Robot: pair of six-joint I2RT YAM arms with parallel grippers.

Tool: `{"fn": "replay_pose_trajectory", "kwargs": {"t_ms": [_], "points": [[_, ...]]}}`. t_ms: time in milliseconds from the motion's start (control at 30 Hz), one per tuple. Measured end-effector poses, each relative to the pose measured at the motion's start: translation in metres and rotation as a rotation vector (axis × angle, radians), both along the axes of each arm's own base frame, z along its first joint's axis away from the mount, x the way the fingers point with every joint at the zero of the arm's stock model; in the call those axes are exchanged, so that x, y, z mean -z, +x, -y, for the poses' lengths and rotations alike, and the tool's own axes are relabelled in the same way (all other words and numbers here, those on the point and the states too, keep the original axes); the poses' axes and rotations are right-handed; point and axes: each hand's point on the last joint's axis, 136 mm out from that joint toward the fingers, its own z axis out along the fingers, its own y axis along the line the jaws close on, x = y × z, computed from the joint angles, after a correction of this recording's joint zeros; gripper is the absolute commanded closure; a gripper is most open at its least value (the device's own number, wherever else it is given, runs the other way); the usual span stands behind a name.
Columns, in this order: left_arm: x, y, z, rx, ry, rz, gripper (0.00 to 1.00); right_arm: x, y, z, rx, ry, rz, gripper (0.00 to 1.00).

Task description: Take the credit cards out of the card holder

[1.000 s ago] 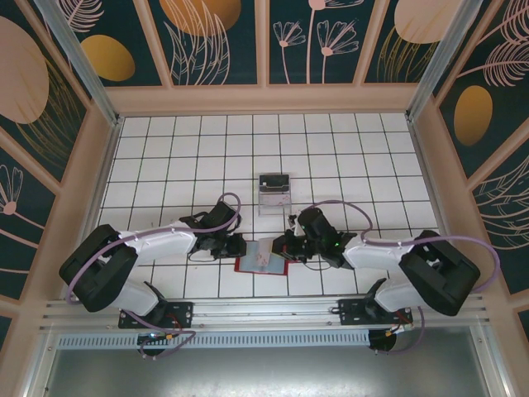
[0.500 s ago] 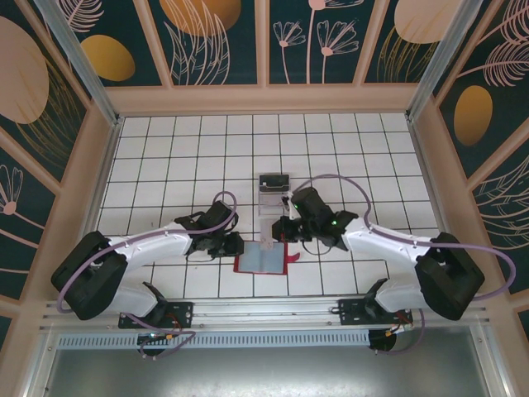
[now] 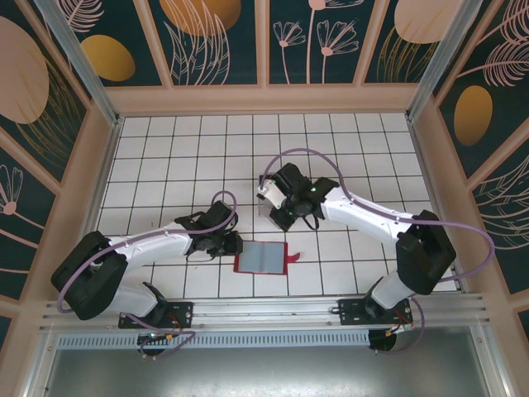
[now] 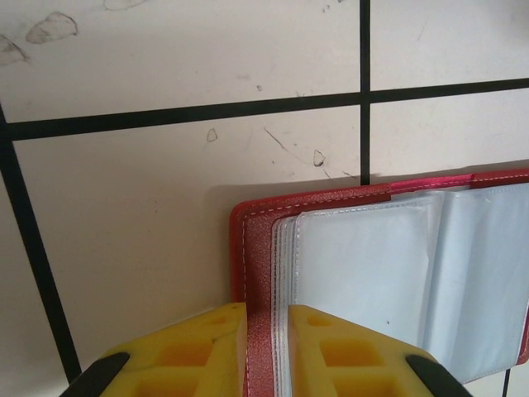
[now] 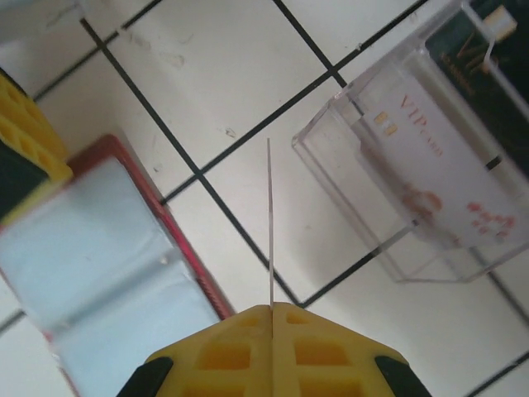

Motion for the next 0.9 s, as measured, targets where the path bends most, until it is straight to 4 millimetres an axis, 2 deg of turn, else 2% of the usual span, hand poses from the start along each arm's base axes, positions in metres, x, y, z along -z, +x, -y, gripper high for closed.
{"fn": "replay_pose_trajectory", "kwargs": {"t_ms": [233, 500, 633, 900], "points": [[0.0, 0.001, -0.001, 0.0, 0.004, 0.004, 0.78, -0.008, 0.026, 0.003, -0.262, -0.201, 0.151, 1.0], [0.0, 0.001, -0.001, 0.0, 0.006, 0.007, 0.78, -0.019, 0.054, 0.012, -0.39, -0.323, 0.219, 1.0], [0.001, 0.001, -0.001, 0.0, 0.007, 0.005, 0.78, -0.014, 0.059, 0.012, -0.442, -0.364, 0.205, 1.0], [0.003, -0.002, -0.003, -0.001, 0.011, 0.001, 0.78, 0.005, 0.058, 0.014, -0.501, -0.418, 0.146, 1.0]]}}
